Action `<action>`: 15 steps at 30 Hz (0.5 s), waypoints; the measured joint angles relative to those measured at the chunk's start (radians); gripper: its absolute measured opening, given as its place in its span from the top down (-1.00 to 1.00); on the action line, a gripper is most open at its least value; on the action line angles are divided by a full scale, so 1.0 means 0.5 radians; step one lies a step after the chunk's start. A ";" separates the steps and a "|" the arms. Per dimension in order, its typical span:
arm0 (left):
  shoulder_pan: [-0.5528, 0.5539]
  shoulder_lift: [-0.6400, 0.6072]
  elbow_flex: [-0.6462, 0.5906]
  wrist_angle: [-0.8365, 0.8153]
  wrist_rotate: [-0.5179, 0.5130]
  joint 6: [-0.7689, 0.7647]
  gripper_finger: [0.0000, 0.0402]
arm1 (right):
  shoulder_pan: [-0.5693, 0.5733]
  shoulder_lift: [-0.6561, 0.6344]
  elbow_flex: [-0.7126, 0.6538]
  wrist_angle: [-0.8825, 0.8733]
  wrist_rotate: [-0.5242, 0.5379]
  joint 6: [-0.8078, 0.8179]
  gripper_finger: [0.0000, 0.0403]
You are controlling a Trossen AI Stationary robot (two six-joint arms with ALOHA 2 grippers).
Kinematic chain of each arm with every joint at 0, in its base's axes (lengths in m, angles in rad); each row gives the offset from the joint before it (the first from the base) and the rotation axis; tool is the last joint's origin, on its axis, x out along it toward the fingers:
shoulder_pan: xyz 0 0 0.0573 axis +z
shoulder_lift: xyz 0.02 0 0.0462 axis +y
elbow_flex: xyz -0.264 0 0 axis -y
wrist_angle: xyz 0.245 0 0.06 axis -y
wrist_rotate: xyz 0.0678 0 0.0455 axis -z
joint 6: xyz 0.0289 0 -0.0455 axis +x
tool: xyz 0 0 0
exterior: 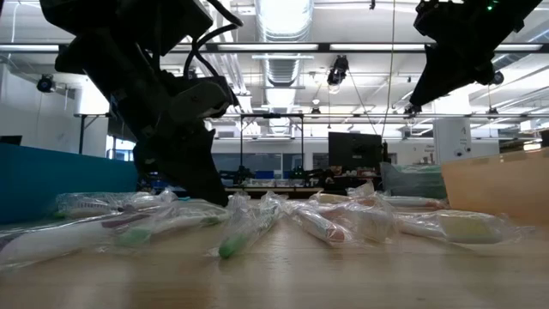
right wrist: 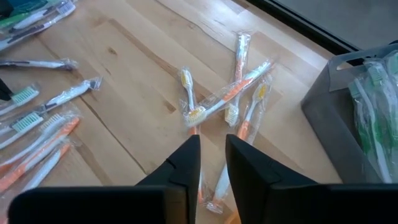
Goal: Pick & Place Toothbrushes
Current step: Put the green toothbrush into the black bin
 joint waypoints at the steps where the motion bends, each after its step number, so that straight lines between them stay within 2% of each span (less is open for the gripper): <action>1: 0.000 0.000 0.000 -0.001 -0.001 0.009 0.99 | 0.000 0.000 0.000 -0.001 0.000 0.000 0.67; 7: 0.001 -0.026 0.013 -0.002 -0.004 0.067 0.99 | 0.000 0.000 0.000 0.002 -0.001 0.000 0.73; 15: 0.010 -0.232 0.017 -0.002 -0.093 0.226 1.00 | 0.001 0.000 -0.022 0.054 -0.004 0.000 0.75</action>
